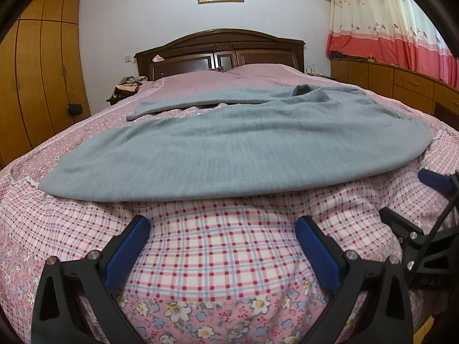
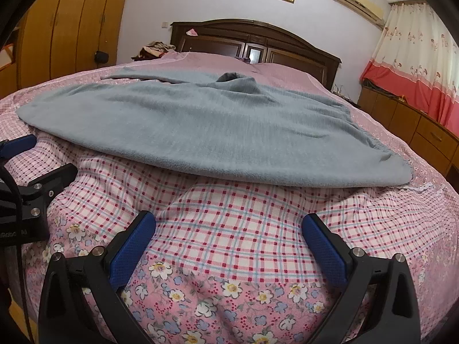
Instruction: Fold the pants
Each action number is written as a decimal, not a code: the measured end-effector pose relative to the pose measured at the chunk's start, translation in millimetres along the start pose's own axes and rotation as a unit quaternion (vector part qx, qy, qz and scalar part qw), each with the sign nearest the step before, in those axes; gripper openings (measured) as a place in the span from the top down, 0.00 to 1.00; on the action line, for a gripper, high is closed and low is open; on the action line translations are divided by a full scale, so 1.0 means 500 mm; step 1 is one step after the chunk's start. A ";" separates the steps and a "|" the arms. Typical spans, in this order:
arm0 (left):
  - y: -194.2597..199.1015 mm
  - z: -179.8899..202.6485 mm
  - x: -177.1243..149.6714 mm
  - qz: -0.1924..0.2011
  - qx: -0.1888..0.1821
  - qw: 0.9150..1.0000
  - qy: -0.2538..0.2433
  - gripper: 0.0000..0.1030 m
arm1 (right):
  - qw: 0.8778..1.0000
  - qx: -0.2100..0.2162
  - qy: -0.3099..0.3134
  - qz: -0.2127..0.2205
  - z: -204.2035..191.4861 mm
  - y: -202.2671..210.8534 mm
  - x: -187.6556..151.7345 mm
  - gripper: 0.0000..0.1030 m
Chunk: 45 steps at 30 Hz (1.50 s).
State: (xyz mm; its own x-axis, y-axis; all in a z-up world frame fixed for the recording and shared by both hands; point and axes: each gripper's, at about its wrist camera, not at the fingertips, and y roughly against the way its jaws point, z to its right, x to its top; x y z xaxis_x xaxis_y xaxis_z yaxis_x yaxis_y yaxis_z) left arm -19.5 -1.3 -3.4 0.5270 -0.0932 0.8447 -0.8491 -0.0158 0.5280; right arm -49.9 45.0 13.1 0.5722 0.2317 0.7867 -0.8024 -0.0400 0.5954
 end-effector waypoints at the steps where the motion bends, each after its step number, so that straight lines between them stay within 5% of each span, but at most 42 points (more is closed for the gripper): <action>1: 0.002 0.001 -0.002 0.001 0.000 1.000 0.000 0.00 | 1.000 0.000 0.000 0.001 0.000 -0.001 0.001 0.00; 45: 0.012 0.005 -0.008 0.008 0.003 1.000 -0.006 0.00 | 1.000 0.002 0.006 0.004 0.000 0.004 -0.003 0.00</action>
State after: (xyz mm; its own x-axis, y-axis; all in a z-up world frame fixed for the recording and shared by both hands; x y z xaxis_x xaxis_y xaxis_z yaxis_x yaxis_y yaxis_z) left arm -26.8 -3.7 -3.9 0.5131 -0.1061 0.8518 -0.8575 -0.0202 0.5140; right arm -52.5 44.6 12.9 0.5643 0.2429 0.7890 -0.8057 -0.0464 0.5905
